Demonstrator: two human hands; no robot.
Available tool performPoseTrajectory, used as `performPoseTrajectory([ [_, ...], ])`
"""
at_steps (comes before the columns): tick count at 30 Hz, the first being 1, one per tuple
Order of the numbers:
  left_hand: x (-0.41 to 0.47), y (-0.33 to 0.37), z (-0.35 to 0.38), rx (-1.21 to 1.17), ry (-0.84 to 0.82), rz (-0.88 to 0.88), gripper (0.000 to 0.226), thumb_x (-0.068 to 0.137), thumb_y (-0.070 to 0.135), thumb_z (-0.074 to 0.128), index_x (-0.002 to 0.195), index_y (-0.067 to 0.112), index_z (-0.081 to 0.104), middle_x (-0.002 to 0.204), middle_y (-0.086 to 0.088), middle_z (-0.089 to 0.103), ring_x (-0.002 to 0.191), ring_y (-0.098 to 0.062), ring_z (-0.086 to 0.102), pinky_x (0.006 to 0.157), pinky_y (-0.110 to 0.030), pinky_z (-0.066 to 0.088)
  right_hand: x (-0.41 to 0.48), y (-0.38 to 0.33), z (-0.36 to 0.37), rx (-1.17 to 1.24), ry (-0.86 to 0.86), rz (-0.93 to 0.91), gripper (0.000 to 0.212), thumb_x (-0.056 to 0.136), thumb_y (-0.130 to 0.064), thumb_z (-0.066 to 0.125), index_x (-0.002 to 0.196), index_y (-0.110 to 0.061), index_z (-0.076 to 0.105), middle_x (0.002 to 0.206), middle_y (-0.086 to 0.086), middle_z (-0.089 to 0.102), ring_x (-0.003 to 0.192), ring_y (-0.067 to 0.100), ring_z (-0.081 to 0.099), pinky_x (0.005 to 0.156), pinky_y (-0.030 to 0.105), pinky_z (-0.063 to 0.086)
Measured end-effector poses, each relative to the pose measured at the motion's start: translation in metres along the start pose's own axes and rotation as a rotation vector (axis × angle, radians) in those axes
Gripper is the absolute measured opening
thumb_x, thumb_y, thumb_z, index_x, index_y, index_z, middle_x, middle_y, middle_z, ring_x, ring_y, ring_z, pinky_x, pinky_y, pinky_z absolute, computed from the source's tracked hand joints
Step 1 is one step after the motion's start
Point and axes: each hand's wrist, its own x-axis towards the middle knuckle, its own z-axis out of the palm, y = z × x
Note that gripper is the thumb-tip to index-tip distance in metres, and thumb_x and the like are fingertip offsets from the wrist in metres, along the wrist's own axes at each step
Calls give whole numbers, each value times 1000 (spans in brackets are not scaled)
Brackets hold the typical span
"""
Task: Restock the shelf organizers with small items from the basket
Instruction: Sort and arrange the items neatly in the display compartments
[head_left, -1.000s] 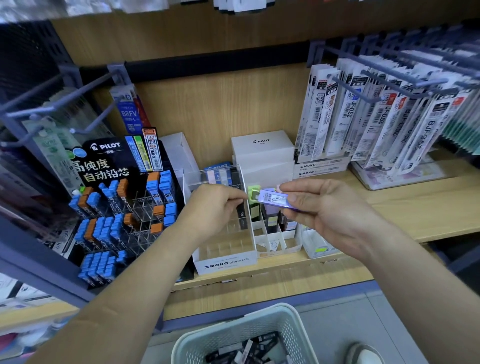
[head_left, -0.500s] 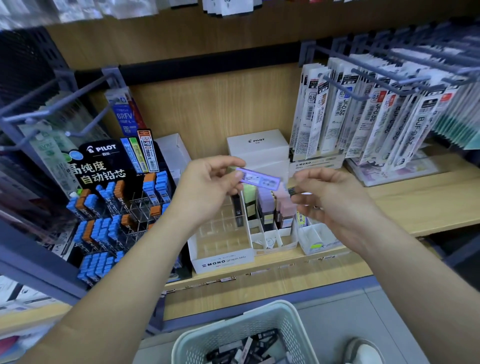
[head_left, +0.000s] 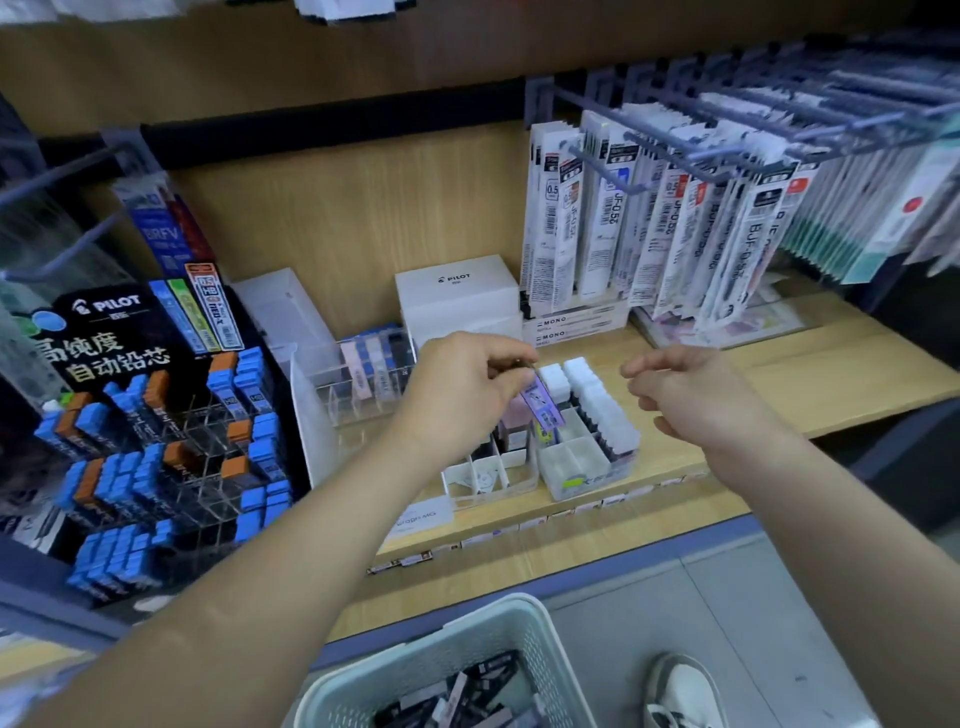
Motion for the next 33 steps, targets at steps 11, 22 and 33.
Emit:
performPoseTrajectory([
  [11,22,-6,35,267,-56,20,15,84,21,70,99,23,72,87,4,71,86,-13,64,81,-24,49,-5,41,-2,-1,-196,344,32,96,-31,54,128,-26,53,124,3,54,111,25,51,92,47,52],
  [22,25,-26,50,625,-147,189,17,91,26,58,85,23,74,90,6,64,87,-16,36,78,-36,48,-4,47,-5,46,-241,331,20,98,-31,52,116,-25,56,111,9,59,113,28,57,92,44,53],
  [33,-71,-2,-1,36,60,-44,18,89,18,64,76,27,72,66,11,69,62,-5,60,63,-23,48,-28,11,-22,-20,-93,-69,17,96,-14,52,99,-10,68,91,12,71,69,19,62,65,30,51],
])
